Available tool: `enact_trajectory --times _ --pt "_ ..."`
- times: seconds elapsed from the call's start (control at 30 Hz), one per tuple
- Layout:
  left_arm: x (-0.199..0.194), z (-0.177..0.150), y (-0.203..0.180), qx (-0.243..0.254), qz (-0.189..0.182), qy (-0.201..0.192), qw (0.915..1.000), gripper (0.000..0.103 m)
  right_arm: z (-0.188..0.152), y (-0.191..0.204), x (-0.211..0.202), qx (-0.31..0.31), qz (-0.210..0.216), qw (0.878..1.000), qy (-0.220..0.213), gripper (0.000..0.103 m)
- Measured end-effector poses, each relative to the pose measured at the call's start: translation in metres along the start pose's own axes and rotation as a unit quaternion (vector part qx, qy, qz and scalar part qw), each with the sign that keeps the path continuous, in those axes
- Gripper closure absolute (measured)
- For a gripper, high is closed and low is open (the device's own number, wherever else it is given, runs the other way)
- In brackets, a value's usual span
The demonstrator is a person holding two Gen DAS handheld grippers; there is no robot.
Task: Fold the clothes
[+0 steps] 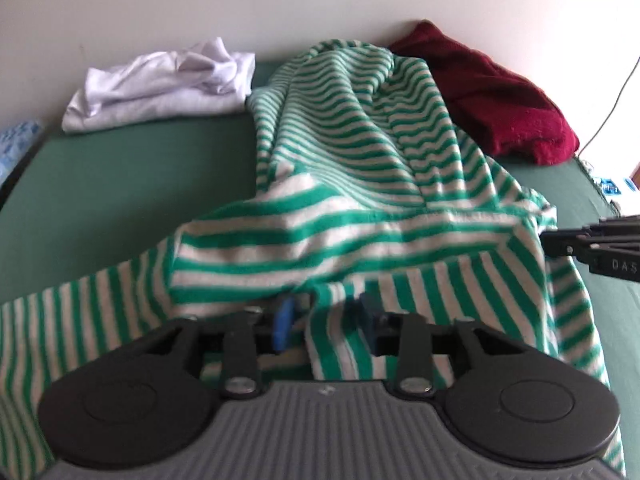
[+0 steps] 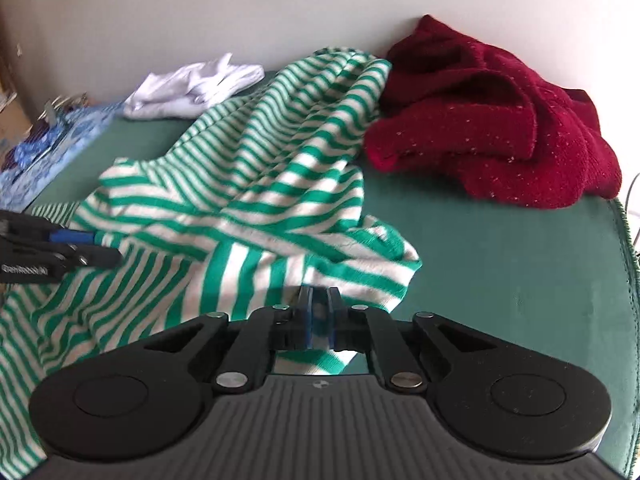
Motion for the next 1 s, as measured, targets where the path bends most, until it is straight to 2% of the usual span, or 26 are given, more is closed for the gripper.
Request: enact_trajectory --times 0.07,0.1,0.13,0.17,0.3,0.4,0.53,0.6,0.63,0.73,0.8,0.87,0.9,1.0 --pt "0.008 0.006 -0.006 0.006 -0.001 0.006 1.0000 0.060 0.002 0.000 0.005 -0.002 -0.028 1.000 -0.009 0.100" --pt "0.009 0.008 -0.011 0.017 0.006 0.002 0.9998 0.067 0.003 0.000 0.008 -0.002 -0.037 0.999 -0.014 0.100" --pt "0.010 0.009 -0.017 0.027 0.012 -0.001 0.9996 0.091 0.004 -0.002 0.011 -0.001 -0.040 0.999 -0.019 0.100" --pt "0.009 0.011 -0.023 0.038 0.013 -0.003 0.9992 0.103 0.005 -0.004 0.014 0.001 -0.042 0.999 -0.023 0.100" --pt "-0.002 0.007 -0.025 0.070 0.060 -0.031 0.9952 0.102 0.002 -0.002 0.016 -0.013 -0.056 0.998 -0.037 0.099" --pt "0.005 0.003 -0.015 0.083 0.088 -0.020 0.9925 0.098 0.002 -0.006 0.016 -0.008 -0.059 0.997 -0.044 0.099" --pt "-0.013 0.005 -0.020 0.092 0.074 -0.035 0.9923 0.097 0.003 -0.005 0.016 0.009 -0.074 0.996 -0.043 0.097" --pt "-0.022 0.006 -0.022 0.097 0.068 -0.042 0.9921 0.093 0.001 -0.002 0.004 0.018 -0.078 0.996 -0.047 0.089" --pt "-0.027 0.006 -0.023 0.098 0.064 -0.045 0.9921 0.085 -0.002 0.001 -0.006 0.019 -0.070 0.996 -0.055 0.089" --pt "-0.040 -0.018 -0.018 0.074 0.034 -0.028 0.9963 0.086 -0.023 0.020 -0.027 0.011 0.016 1.000 -0.024 0.089" --pt "-0.049 -0.034 -0.015 0.058 0.014 -0.016 0.9981 0.095 -0.039 0.031 -0.027 0.004 0.054 0.998 0.007 0.089" --pt "-0.057 -0.049 -0.013 0.043 -0.004 -0.004 0.9991 0.091 -0.045 0.033 -0.023 -0.007 0.040 0.999 -0.004 0.091" --pt "-0.053 -0.054 -0.019 0.048 0.004 0.002 0.9988 0.091 -0.048 0.034 -0.021 -0.012 0.031 0.999 -0.010 0.091" --pt "-0.046 -0.060 -0.032 0.069 0.040 -0.002 0.9968 0.094 -0.042 0.021 -0.018 0.038 0.002 0.999 -0.022 0.091"
Point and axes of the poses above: each gripper's, at about its wrist camera, not at the fingertips, and x roughly the way its jaws point, y to its left, z to its top, the point moved 2 cm from there along x, roughly the way its jaws point, and after that the axes turned 4 degrees about y, right-handed, at the moved point
